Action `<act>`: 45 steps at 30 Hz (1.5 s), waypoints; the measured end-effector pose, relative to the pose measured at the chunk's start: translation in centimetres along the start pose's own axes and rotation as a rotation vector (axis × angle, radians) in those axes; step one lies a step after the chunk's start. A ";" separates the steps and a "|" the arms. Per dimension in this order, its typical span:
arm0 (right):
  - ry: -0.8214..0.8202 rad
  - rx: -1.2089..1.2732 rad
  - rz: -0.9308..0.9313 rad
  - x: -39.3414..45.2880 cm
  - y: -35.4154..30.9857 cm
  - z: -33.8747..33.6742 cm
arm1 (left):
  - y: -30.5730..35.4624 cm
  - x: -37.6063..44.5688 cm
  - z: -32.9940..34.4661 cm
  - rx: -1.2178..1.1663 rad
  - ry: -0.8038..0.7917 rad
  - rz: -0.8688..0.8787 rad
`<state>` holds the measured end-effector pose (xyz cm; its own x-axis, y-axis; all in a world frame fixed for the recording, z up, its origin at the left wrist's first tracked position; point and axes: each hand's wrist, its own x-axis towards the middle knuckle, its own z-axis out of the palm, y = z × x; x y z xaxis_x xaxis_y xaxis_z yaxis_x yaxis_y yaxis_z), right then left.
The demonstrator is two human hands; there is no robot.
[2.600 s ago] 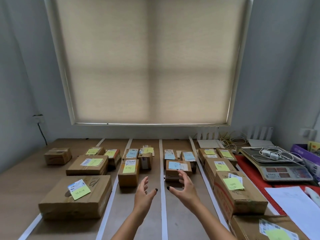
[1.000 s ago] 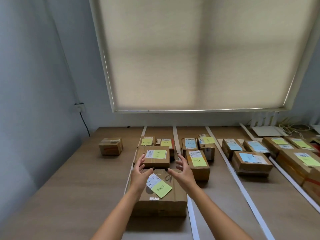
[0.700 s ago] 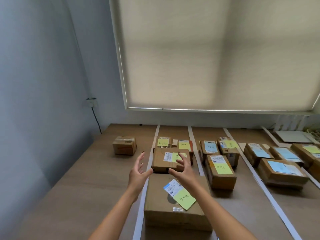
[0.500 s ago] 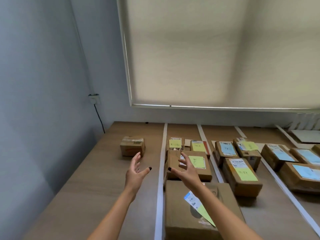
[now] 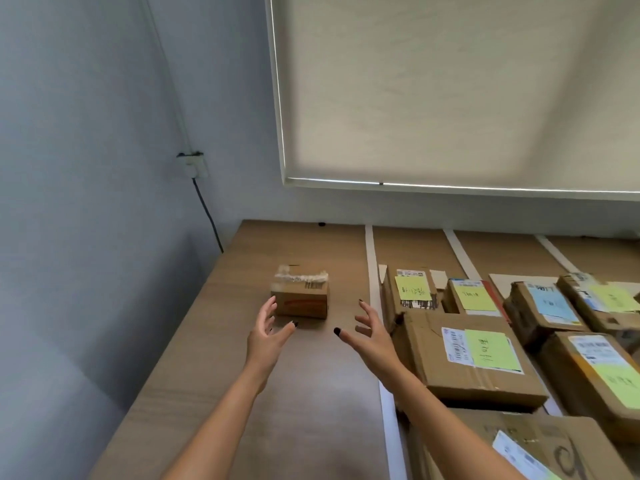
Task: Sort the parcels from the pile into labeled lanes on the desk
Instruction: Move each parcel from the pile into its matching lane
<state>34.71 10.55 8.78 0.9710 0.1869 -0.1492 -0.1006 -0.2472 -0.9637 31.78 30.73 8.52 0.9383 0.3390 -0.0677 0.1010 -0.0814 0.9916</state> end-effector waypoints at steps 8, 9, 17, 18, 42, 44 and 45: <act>0.009 0.016 0.077 10.9 1.7 4.5 | -4.4 11.3 -0.6 0.025 0.110 -0.059; 0.022 0.007 0.075 12.1 2.0 4.8 | -4.9 12.7 -0.5 0.030 0.130 -0.060; 0.127 0.069 0.123 19.7 5.7 6.9 | -10.6 19.3 2.3 0.048 0.141 -0.144; 0.128 0.102 0.126 20.0 6.4 7.5 | -11.4 19.5 2.8 0.027 0.163 -0.152; 0.212 0.230 -0.033 9.0 -2.4 2.6 | 1.1 8.4 2.9 -0.130 0.104 0.090; 0.231 0.215 -0.060 6.3 -3.9 1.0 | 3.1 5.6 3.5 -0.151 0.091 0.106; 0.232 0.208 -0.086 4.9 -4.8 0.1 | 4.1 4.2 3.7 -0.153 0.079 0.107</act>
<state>39.89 12.76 12.61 0.9990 -0.0291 -0.0338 -0.0348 -0.0363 -0.9987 37.37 28.30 11.92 0.9114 0.4093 0.0417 -0.0548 0.0204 0.9983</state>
